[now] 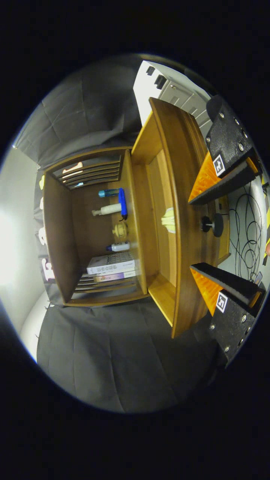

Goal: Pull open the drawer, take out the items inside it, and place them on the countertop above the cabinet.

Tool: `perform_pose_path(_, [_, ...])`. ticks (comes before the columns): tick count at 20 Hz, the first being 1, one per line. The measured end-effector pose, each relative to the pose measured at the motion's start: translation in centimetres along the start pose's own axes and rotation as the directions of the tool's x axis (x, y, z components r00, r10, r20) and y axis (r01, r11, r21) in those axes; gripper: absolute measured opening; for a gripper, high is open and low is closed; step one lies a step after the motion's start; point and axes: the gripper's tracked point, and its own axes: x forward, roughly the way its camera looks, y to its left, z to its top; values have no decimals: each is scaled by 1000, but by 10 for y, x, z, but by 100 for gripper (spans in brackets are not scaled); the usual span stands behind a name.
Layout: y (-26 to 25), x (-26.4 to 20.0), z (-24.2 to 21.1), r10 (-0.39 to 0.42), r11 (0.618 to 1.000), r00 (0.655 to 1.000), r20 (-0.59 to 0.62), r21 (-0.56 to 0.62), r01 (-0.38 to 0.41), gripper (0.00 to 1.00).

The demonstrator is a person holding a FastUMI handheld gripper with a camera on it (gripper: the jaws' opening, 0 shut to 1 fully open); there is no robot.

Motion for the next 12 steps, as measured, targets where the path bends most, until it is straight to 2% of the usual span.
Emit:
perform_pose_path(3, [-7, 10, 31, -34, 999, 999, -2, -24, 34, 96])
perform_pose_path(6, [-3, 36, 60, -48, 998, 999, -18, 46, 49, 96])
perform_pose_path(9, [-17, 61, 71, -115, 993, 989, -96, 13, 117, 96])
perform_pose_path(12, [-19, 100, 63, -135, 991, 970, -200, -7, 136, 96])
